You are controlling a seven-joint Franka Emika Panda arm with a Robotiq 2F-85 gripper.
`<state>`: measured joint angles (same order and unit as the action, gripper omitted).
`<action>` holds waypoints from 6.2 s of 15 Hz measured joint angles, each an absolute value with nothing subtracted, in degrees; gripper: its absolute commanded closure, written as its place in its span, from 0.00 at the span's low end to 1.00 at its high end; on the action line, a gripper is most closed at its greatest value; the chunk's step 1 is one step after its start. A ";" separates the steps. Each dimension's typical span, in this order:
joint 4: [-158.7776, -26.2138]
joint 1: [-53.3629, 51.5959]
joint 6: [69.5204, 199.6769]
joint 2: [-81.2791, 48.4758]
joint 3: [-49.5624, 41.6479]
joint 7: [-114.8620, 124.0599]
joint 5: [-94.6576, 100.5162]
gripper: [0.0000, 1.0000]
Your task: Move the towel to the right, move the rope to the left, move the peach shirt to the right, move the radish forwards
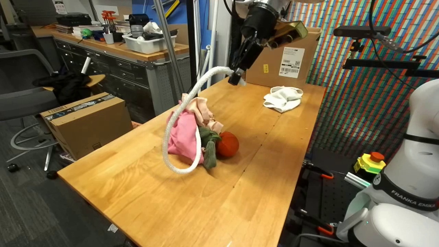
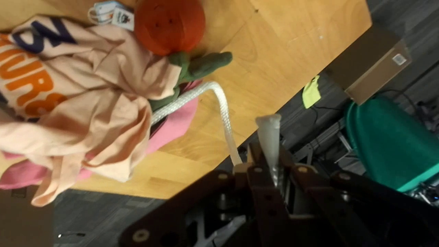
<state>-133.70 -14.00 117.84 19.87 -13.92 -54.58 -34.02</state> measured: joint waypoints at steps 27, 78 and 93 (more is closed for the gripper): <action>-126.03 -12.34 100.35 -3.40 11.95 -44.91 -22.73 0.92; -115.91 -7.24 118.78 -12.30 10.26 -17.57 -14.73 0.00; -116.32 -9.88 130.56 -16.76 10.80 -2.65 -10.31 0.00</action>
<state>-116.32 -9.88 130.56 -16.76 10.80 -2.65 -10.31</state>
